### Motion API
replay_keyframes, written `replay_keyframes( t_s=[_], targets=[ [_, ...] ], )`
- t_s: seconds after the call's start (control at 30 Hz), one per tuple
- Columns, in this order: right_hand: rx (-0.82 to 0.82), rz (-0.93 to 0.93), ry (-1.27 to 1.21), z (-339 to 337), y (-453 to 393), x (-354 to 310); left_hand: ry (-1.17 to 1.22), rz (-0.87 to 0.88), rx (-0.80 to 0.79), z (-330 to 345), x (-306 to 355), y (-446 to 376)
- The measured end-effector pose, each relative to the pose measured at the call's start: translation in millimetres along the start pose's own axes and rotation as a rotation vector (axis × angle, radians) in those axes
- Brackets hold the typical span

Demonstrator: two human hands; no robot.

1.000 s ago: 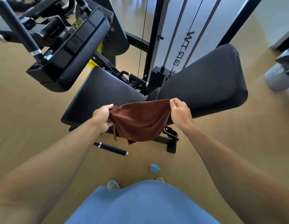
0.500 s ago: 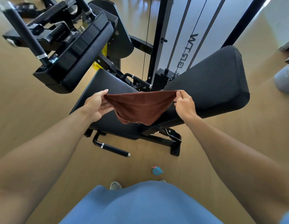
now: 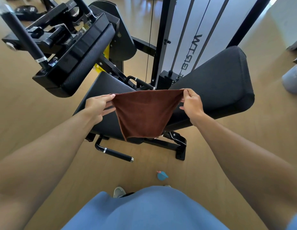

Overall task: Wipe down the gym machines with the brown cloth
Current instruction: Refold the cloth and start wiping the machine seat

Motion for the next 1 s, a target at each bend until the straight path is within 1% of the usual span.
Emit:
replay_keyframes(
  t_s=[0.07,0.1,0.17,0.23,0.3,0.37,0.43,0.5,0.57,0.63,0.7,0.8,0.83,0.9,0.97,1.0],
  targets=[
    [0.010,0.023,-0.026,-2,-2,-1,-0.048,0.073,0.017,-3,4,2],
    [0.011,0.047,-0.053,-2,-3,-2,-0.054,0.113,-0.013,-5,7,3],
    [0.019,0.081,-0.109,-4,-6,-5,-0.032,0.154,-0.149,-10,10,5],
    [0.030,0.094,-0.130,-7,-9,-9,-0.007,0.155,-0.268,-13,15,7],
    [0.047,0.083,-0.132,-9,-12,-12,0.021,0.166,-0.296,-16,19,9],
    [0.064,0.068,-0.122,-11,-15,-16,0.052,0.195,-0.262,-17,23,11],
    [0.068,0.057,-0.101,-14,-17,-19,0.046,0.247,-0.167,-19,24,12],
    [0.060,0.057,-0.046,-16,-19,-20,-0.011,0.302,-0.053,-20,25,13],
    [0.056,0.036,0.020,-17,-20,-18,-0.118,0.353,0.022,-19,24,15],
    [0.071,0.003,0.093,-17,-19,-16,-0.179,0.367,0.034,-17,21,17],
    [0.069,-0.005,0.125,-15,-16,-14,-0.191,0.359,0.019,-16,16,17],
    [0.046,0.029,0.066,-8,-11,-10,-0.254,0.348,0.033,-14,8,16],
    [0.052,0.056,0.031,-4,-10,-7,-0.274,0.330,0.032,-12,5,16],
    [0.077,0.169,-0.058,8,0,-2,-0.259,0.260,0.023,-4,-3,18],
    [0.064,0.294,-0.167,27,18,3,-0.185,0.158,0.011,12,-12,23],
    [0.038,0.326,-0.206,39,28,5,-0.134,0.117,-0.004,23,-17,26]
  ],
)
Point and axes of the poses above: each hand's wrist, its own y-axis away from the middle knuckle, its own z-axis out of the palm, x = y × z, the point moved 1 cm from there along -y, towards the middle knuckle, and after that the axes turned 2 degrees about z, right-handed, at the moved point
